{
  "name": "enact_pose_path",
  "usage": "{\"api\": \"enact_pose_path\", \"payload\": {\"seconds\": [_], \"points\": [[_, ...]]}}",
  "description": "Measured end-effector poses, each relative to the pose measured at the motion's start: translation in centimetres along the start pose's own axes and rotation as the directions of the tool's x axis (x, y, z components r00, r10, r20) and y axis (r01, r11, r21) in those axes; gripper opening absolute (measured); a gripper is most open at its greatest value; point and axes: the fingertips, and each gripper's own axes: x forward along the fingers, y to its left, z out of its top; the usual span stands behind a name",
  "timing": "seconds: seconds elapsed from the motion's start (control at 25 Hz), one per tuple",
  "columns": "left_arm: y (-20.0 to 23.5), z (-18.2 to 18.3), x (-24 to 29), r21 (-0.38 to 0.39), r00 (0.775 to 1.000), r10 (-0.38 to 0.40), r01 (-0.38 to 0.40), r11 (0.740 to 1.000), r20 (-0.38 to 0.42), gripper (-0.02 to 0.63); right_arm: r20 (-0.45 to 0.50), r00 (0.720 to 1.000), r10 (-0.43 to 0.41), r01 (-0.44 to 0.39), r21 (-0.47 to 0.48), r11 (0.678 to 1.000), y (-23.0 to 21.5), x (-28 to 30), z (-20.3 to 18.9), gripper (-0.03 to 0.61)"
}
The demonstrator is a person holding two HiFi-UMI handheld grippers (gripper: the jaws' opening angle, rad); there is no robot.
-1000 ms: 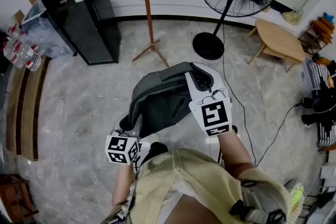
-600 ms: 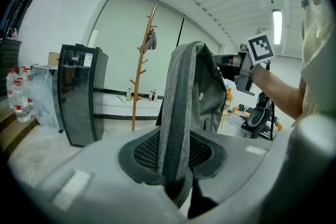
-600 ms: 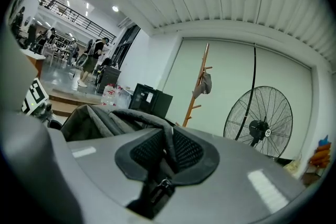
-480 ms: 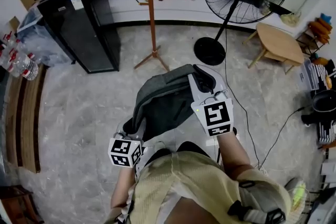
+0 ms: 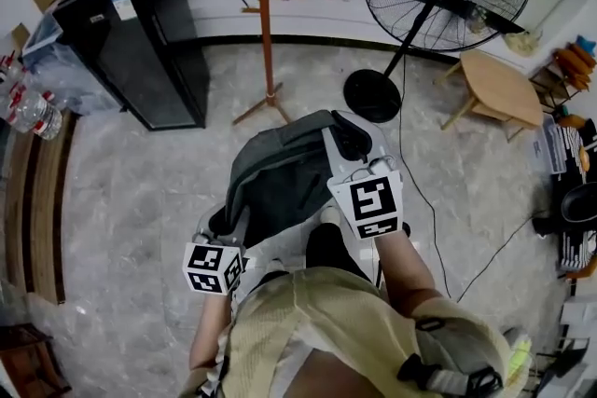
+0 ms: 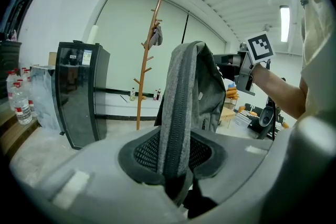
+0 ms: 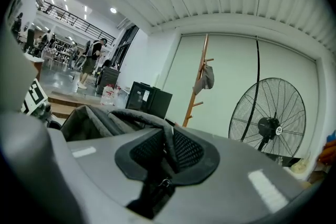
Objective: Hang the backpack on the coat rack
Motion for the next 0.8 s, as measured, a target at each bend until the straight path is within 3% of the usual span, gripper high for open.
{"api": "enact_pose_path", "payload": {"seconds": [0.48, 0.8], "points": [[-3.6, 2.7, 10.1, -0.079, 0.993, 0.118, -0.118, 0.990, -0.005, 0.086, 0.060, 0.987, 0.151, -0.150, -0.020, 0.989, -9.5, 6.4, -3.2, 0.054], [-4.5, 4.6, 15.3, -0.094, 0.974, 0.223, -0.220, 0.971, 0.028, 0.084, 0.094, 0.967, 0.236, -0.230, -0.071, 0.970, -14.0, 9.7, -4.1, 0.054]]}}
